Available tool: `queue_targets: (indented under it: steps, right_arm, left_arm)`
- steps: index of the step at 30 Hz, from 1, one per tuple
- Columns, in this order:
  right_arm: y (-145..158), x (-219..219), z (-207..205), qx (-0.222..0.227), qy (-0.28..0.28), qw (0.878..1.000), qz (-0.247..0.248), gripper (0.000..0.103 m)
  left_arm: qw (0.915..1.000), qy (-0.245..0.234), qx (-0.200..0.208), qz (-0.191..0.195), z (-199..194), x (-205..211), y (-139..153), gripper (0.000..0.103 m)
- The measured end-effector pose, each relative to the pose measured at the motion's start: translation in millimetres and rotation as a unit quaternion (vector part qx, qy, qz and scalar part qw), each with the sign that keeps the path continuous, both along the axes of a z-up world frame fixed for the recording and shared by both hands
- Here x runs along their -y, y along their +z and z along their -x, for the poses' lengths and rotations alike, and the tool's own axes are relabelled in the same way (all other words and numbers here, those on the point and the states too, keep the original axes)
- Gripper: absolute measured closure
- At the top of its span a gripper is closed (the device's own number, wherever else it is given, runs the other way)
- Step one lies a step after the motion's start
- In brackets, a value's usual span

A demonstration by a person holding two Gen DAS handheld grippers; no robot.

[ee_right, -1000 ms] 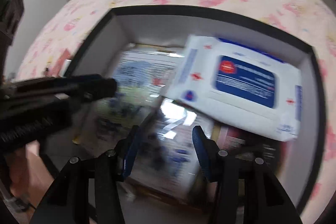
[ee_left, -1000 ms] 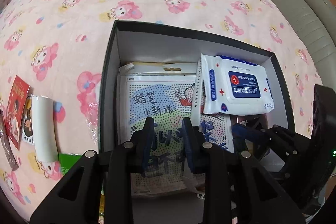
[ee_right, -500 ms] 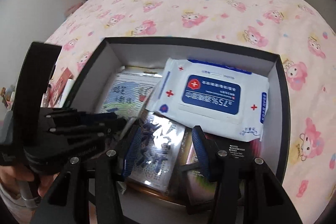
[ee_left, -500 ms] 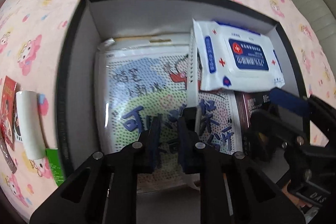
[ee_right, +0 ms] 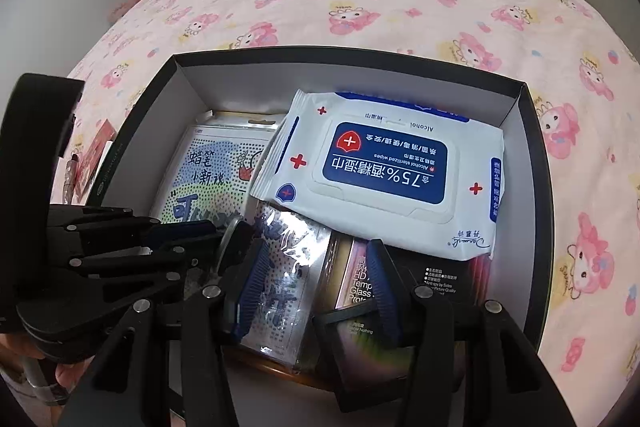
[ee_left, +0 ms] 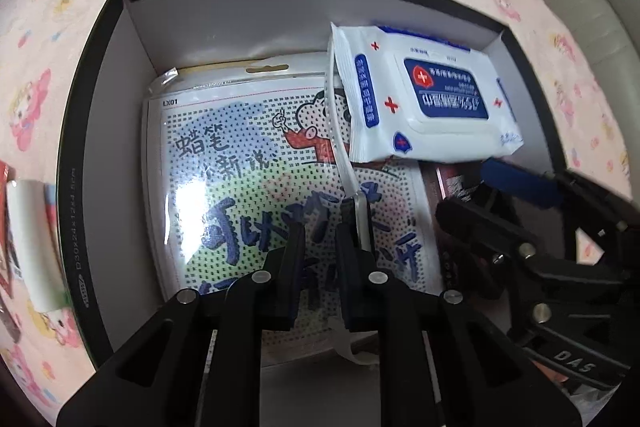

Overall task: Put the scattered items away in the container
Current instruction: 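Grasp the white smartwatch band inside the box with the left tool, then straighten the smartwatch band flat on the drawing pad with the left tool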

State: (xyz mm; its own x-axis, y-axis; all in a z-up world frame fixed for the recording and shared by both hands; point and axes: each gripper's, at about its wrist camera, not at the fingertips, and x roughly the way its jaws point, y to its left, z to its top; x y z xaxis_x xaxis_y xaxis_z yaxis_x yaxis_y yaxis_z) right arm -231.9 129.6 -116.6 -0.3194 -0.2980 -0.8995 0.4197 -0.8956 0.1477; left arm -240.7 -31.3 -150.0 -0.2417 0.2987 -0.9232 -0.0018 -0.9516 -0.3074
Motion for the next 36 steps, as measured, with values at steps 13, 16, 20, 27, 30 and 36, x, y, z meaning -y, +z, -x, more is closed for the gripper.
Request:
queue_targets:
  steps: [13, 16, 20, 27, 30, 36]
  right_arm:
    - [-23.3, 40.5, -11.9, 0.055, 0.068, 0.996, 0.009, 0.055]
    - [-26.9, 44.2, -12.2, 0.061, 0.07, 0.996, 0.02, 0.055]
    - [-26.0, 37.2, -11.5, 0.047, 0.061, 0.997, 0.008, 0.057]
    - [-28.0, 9.8, -0.5, 0.049, 0.019, 0.999, -0.014, 0.057]
    - [-21.2, 5.9, -1.5, 0.04, 0.02, 0.999, -0.01, 0.057]
    - [0.4, -8.4, -3.6, -0.002, 0.017, 1.0, -0.02, 0.057]
  left_arm:
    - [0.9981, 0.054, -0.022, -0.023, 0.3, 23.7, 15.9, 0.09]
    - [0.9983, 0.05, -0.019, -0.023, 2.7, 25.4, 14.5, 0.09]
    - [0.9983, 0.053, -0.008, -0.022, 4.0, 22.5, 10.5, 0.09]
    - [0.9983, 0.025, 0.006, -0.052, 8.1, 9.7, 2.9, 0.09]
    - [0.9988, 0.02, 0.007, -0.044, 10.3, 4.8, 0.2, 0.09]
    - [0.9992, 0.005, 0.007, -0.04, 13.1, -4.2, -1.5, 0.086]
